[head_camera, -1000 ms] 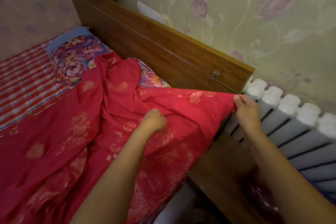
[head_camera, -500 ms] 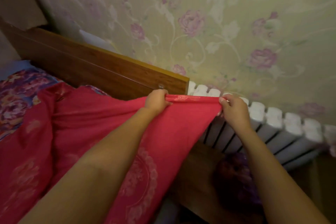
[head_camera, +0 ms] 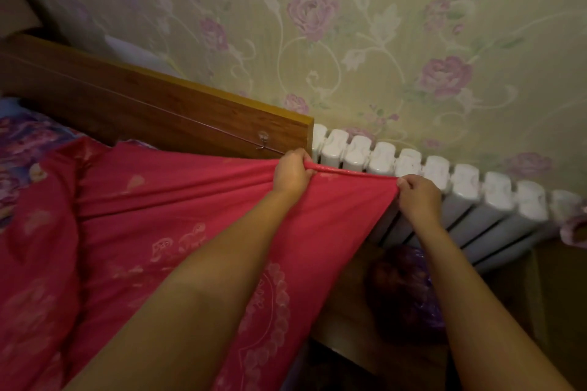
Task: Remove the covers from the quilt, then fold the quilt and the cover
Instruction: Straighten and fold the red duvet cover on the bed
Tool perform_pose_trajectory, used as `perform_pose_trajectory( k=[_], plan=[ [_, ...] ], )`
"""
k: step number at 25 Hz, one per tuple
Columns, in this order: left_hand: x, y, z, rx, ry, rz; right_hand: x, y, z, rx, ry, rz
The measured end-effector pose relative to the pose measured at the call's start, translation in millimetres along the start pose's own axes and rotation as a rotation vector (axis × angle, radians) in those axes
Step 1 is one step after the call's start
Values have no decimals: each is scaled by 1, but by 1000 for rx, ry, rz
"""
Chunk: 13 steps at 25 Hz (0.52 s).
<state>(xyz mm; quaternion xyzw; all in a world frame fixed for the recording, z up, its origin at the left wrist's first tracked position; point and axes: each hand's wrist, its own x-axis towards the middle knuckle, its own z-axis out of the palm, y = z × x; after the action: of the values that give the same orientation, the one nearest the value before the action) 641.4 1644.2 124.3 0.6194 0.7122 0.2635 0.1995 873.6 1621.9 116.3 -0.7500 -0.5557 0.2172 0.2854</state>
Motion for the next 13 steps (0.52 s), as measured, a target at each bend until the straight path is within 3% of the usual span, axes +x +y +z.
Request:
perform_pose_trajectory(
  k=[3,6,10,13],
  plan=[
    [-14,-16,12,-58,-168,17,1,17,19,-17,-23,95],
    [-31,-47,6,-51,-207,-14,1,25,36,43,-87,258],
    [-69,-112,-14,35,-218,-317,12,34,62,153,-203,515],
    [-107,-162,-34,-31,-276,-514,1,26,84,118,-220,540]
  ],
)
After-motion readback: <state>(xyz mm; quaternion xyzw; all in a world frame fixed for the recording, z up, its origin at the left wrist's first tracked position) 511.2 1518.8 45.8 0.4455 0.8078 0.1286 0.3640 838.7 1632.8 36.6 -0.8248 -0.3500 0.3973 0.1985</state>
